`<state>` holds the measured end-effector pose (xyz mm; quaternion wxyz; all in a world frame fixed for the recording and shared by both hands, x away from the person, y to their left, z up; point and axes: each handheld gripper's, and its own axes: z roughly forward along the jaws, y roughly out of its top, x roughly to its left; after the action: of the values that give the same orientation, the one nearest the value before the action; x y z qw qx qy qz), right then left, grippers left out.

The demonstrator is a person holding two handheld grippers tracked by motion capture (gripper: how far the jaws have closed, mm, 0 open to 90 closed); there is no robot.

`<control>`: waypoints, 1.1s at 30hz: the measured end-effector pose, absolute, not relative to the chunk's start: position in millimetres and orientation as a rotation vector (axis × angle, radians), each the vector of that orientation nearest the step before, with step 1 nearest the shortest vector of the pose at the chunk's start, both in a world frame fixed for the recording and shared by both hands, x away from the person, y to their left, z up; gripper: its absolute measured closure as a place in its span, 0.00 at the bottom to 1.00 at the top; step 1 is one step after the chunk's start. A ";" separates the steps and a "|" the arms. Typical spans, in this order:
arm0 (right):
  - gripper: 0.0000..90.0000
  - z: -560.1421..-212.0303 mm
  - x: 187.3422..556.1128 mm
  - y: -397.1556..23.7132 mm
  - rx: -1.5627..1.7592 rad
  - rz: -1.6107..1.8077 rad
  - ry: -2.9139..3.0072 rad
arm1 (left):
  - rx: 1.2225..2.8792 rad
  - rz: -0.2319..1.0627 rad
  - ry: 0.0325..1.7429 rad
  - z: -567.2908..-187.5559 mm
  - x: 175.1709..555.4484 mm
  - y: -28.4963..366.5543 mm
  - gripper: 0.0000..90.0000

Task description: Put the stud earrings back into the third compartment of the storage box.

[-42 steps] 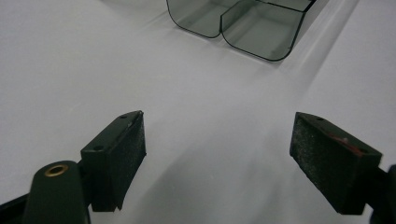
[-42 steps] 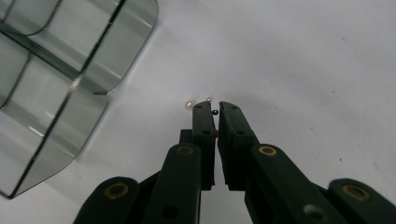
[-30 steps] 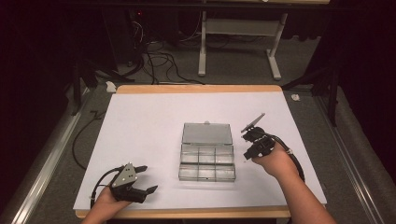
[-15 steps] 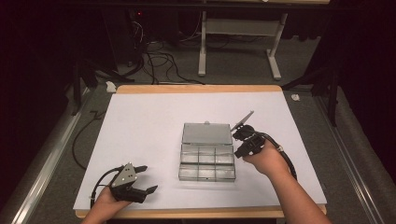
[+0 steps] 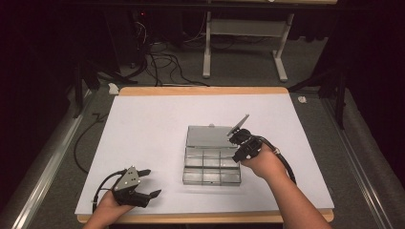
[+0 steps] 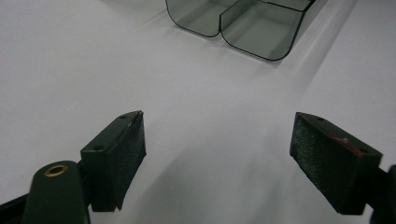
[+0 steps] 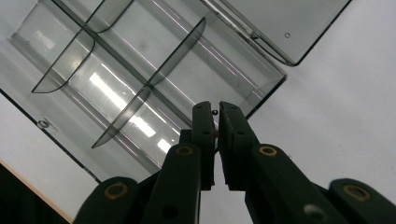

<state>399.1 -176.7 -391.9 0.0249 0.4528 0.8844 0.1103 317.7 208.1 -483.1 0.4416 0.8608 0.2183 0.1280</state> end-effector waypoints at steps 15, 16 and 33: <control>0.96 -417.6 409.2 -163.3 1.390 0.303 2.773 | 2.135 0.324 0.532 -483.0 316.7 208.1 0.21; 0.96 -419.6 409.6 -163.1 1.402 0.296 2.771 | 2.132 0.325 0.530 -483.1 316.5 208.2 0.21; 0.92 -437.1 418.0 -159.7 1.425 0.282 2.767 | 2.140 0.312 0.536 -483.1 317.9 208.1 0.21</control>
<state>418.0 -159.7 -437.1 0.0082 0.4561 0.8853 0.0904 317.9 208.1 -483.1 0.4412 0.8619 0.2160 0.1257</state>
